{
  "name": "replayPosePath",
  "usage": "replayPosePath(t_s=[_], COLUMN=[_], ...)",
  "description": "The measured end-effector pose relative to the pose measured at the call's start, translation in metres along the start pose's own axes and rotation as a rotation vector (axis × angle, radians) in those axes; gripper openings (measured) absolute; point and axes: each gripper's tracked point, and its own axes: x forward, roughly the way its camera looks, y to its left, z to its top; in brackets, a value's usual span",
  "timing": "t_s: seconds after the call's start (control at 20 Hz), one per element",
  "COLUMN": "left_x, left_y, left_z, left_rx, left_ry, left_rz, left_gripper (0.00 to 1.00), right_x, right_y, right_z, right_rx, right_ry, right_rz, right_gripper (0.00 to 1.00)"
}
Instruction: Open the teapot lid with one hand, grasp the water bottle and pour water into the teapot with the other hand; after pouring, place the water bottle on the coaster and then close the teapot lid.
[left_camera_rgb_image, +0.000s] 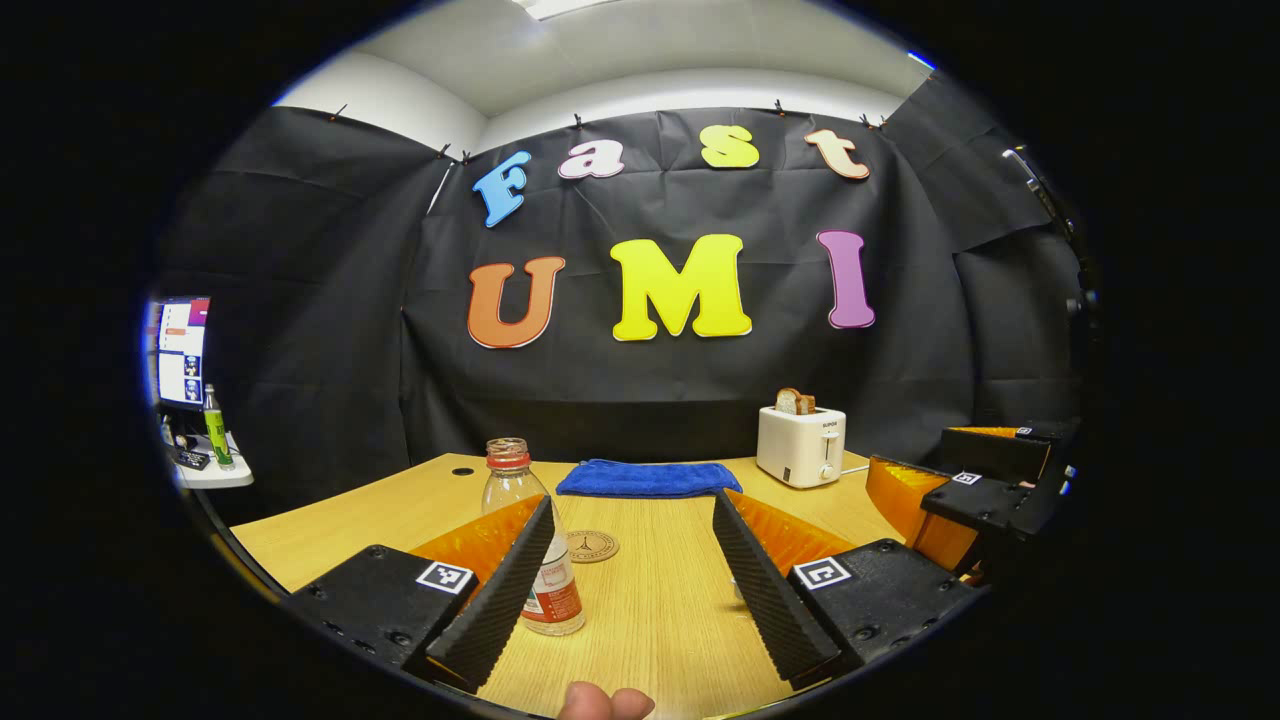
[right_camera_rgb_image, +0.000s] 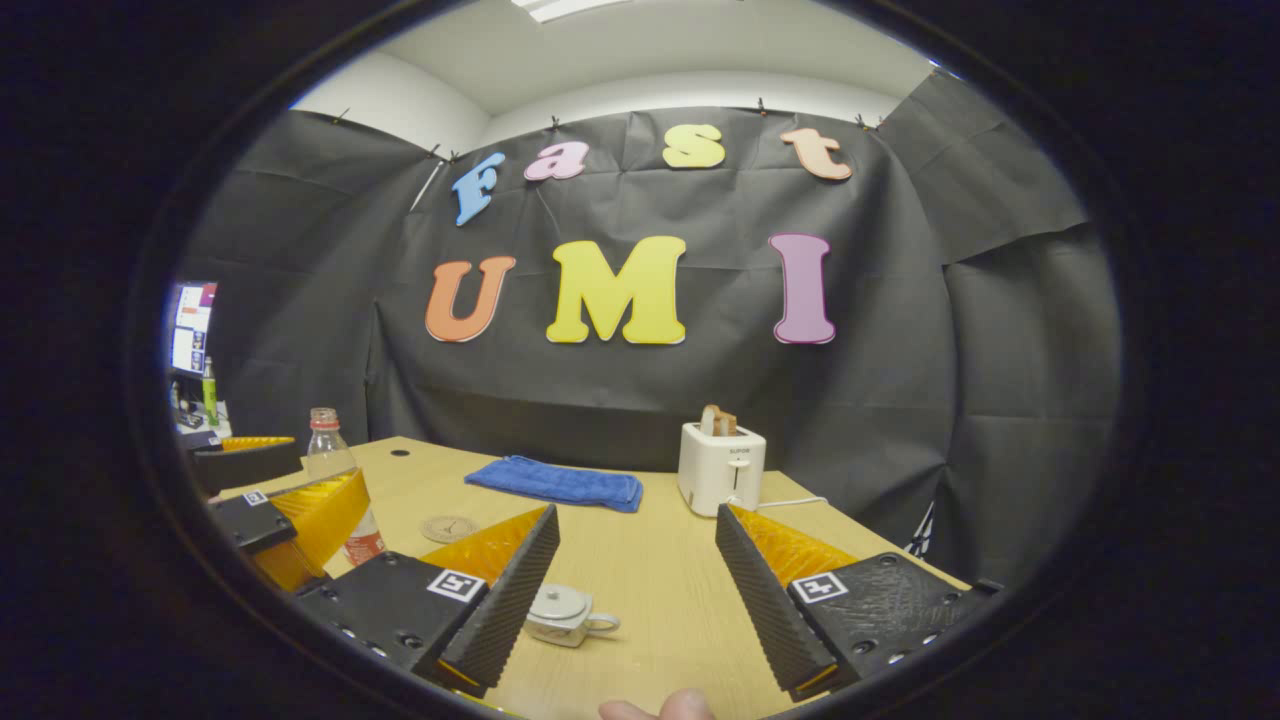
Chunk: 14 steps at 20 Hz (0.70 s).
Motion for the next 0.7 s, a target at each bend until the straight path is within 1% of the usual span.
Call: replayPosePath(t_s=[0.05,0.1,0.15,0.2,0.25,0.3,0.35,0.4,0.6,0.7], left_x=[0.0,0.0,-0.001,-0.002,-0.002,-0.001,-0.002,-0.002,-0.002,-0.002], left_y=[0.002,0.003,0.003,0.004,0.006,0.009,0.01,0.01,0.011,0.011], left_z=[0.001,0.001,0.003,0.005,0.007,0.008,0.008,0.008,0.008,0.008], left_rx=[0.002,0.002,0.003,0.002,0.0,0.0,0.001,0.004,0.005,0.003], left_ry=[0.0,0.0,-0.002,-0.004,-0.007,-0.008,-0.008,-0.008,-0.002,-0.002], left_rz=[0.001,0.002,0.003,0.003,0.005,0.008,0.01,0.011,0.006,0.003], left_gripper=[1.0,1.0,1.0,1.0,1.0,1.0,1.0,1.0,1.0,1.0], right_x=[0.001,0.002,0.005,0.009,0.011,0.015,0.02,0.025,0.046,0.055], right_y=[0.001,0.004,0.006,0.009,0.013,0.017,0.02,0.025,0.037,0.041], right_z=[-0.004,-0.007,-0.013,-0.02,-0.029,-0.035,-0.042,-0.05,-0.079,-0.091], right_rx=[-0.003,-0.005,-0.006,-0.011,-0.012,-0.014,-0.018,-0.02,-0.002,-0.006], right_ry=[0.001,0.004,0.012,0.024,0.038,0.049,0.064,0.08,0.146,0.174], right_rz=[0.002,0.005,0.01,0.015,0.02,0.026,0.032,0.041,0.061,0.061], right_gripper=[0.97,0.95,0.95,0.95,0.97,0.95,0.97,0.95,0.98,0.95])
